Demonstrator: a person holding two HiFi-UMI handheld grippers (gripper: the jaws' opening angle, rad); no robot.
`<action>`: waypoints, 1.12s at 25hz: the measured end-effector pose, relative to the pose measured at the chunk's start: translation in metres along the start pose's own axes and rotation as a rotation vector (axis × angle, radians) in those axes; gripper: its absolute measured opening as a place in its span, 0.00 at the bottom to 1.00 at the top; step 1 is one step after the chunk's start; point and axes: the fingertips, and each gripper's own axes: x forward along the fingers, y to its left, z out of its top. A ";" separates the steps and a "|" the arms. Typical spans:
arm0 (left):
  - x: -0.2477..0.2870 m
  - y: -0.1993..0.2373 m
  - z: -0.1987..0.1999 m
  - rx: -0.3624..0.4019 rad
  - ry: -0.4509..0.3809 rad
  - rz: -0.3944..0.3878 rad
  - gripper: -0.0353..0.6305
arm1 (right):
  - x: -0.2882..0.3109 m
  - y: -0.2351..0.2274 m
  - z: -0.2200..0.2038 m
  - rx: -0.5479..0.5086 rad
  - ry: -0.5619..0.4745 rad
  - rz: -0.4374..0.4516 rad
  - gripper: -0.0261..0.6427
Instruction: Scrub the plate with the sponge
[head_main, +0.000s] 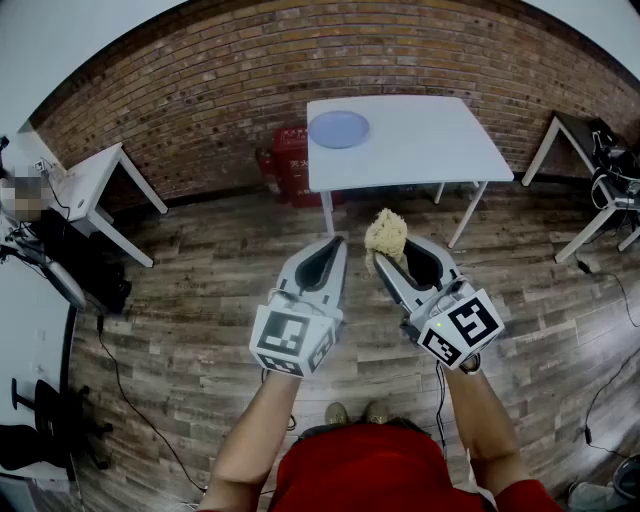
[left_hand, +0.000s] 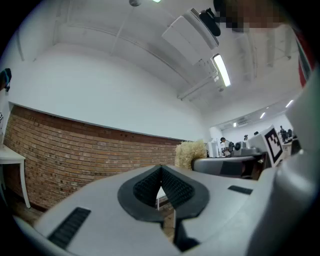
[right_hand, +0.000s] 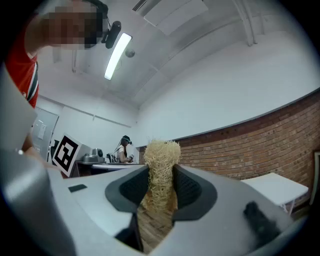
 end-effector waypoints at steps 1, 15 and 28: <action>0.000 0.000 -0.001 -0.001 0.001 0.001 0.07 | 0.000 0.000 0.000 0.000 0.000 0.000 0.27; 0.017 -0.009 -0.010 -0.025 0.010 0.068 0.07 | -0.019 -0.020 -0.005 -0.024 0.017 0.043 0.27; 0.052 -0.012 -0.012 0.017 0.026 0.089 0.07 | -0.025 -0.077 -0.005 0.039 0.000 0.033 0.27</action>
